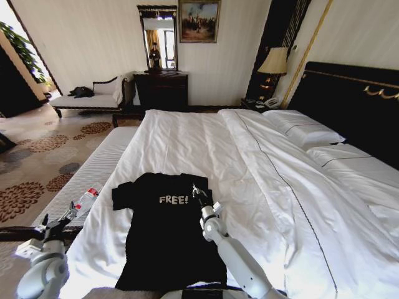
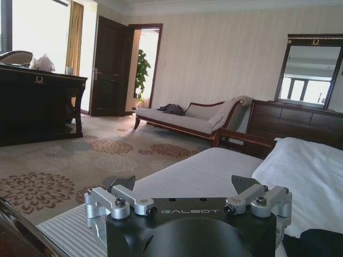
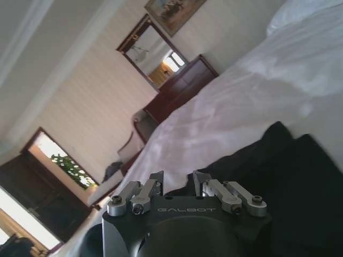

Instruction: Fold the clothes on the bed.

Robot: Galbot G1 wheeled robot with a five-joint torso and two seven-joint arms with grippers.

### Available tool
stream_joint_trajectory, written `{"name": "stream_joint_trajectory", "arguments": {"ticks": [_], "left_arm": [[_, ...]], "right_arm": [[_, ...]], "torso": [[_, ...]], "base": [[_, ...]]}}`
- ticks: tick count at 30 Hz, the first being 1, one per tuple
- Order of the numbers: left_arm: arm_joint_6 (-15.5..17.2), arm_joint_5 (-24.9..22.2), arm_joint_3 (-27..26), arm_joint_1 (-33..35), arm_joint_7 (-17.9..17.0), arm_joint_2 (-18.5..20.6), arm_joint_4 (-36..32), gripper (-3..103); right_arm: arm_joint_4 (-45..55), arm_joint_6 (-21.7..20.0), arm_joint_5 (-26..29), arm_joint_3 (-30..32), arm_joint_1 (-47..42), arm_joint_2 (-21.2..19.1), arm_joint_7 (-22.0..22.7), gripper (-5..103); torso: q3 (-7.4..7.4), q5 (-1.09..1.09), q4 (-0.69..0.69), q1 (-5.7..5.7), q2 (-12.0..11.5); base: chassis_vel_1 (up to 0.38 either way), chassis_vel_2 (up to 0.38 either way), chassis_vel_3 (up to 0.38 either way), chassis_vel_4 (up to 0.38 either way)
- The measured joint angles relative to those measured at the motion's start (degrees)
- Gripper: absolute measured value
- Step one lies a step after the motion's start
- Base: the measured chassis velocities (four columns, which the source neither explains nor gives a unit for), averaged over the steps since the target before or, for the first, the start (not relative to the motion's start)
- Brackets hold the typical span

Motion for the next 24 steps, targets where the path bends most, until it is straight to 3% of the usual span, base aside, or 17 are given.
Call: {"name": "stream_joint_trajectory", "arguments": {"ticks": [4,8,9,17,24], "left_arm": [[0.0,0.1,0.1,-0.1,0.0,0.2,0.4,100],[0.0,0.1,0.2,-0.2,0.0,0.4,0.7,100],[0.0,0.1,0.2,-0.2,0.0,0.4,0.7,100],[-0.4,0.2,0.3,-0.1,0.1,0.5,1.1,100],[-0.4,0.3,0.4,-0.1,0.1,0.5,1.1,100]], "right_arm": [[5.5,0.7,0.6,-1.1,-2.4,-0.8,-1.8,47],[9.2,0.4,3.4,-0.1,-3.2,-1.5,-0.9,63],[9.2,0.4,3.4,-0.1,-3.2,-1.5,-0.9,63],[4.3,-3.0,8.9,5.8,0.0,-3.7,7.1,95],[4.2,-3.5,8.9,5.8,-0.9,-3.9,7.5,100]], "torso": [[0.00,0.00,0.00,0.00,0.0],[0.00,0.00,0.01,-0.01,0.0],[0.00,0.00,0.01,-0.01,0.0],[0.01,0.00,0.00,0.00,0.0],[0.01,0.01,0.00,-0.01,0.0]], "base": [[0.000,0.000,0.000,0.000],[0.000,0.000,0.000,0.000],[0.000,0.000,0.000,0.000],[0.000,0.000,0.000,0.000],[0.000,0.000,0.000,0.000]]}}
